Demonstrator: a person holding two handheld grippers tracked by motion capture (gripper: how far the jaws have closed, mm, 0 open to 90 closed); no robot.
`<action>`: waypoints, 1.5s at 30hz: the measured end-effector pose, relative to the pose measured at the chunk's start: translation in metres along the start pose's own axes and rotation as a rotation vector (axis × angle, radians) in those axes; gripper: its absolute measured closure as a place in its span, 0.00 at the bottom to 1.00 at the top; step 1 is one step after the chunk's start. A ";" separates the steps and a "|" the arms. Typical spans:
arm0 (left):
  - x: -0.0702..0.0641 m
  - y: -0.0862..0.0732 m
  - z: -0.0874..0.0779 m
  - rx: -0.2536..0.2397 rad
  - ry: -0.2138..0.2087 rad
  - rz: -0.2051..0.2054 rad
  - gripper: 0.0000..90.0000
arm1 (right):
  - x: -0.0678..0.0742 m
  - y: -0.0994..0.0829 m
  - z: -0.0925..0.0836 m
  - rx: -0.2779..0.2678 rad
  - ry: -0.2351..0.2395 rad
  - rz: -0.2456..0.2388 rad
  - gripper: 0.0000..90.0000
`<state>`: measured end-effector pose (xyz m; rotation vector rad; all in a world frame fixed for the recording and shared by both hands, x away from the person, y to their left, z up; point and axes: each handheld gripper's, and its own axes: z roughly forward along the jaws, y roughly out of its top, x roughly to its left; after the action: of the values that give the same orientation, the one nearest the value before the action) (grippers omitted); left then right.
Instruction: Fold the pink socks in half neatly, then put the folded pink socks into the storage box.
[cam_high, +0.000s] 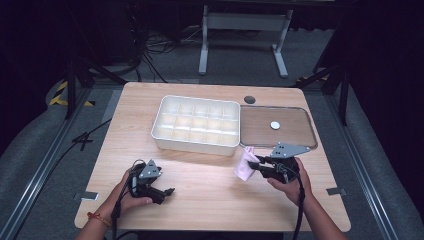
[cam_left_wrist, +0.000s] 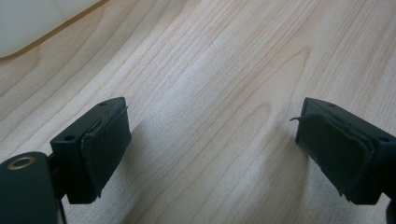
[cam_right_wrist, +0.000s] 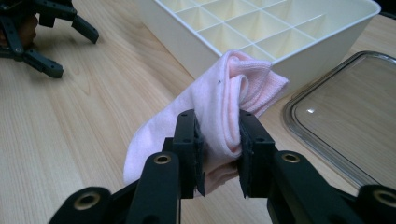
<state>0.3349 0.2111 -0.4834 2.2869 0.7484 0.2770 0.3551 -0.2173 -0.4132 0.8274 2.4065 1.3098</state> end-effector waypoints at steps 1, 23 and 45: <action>0.000 0.000 0.000 0.000 -0.003 0.002 0.11 | -0.001 0.000 -0.001 -0.003 -0.004 0.000 0.80; 0.000 0.000 0.000 0.000 -0.001 0.001 0.11 | -0.016 0.014 -0.033 -0.130 -0.101 0.010 0.80; 0.001 0.002 0.002 0.003 -0.009 0.010 0.10 | -0.014 0.031 -0.038 -0.162 -0.124 -0.025 0.80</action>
<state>0.3372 0.2099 -0.4835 2.2939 0.7328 0.2700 0.3585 -0.2381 -0.3671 0.8051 2.1763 1.3798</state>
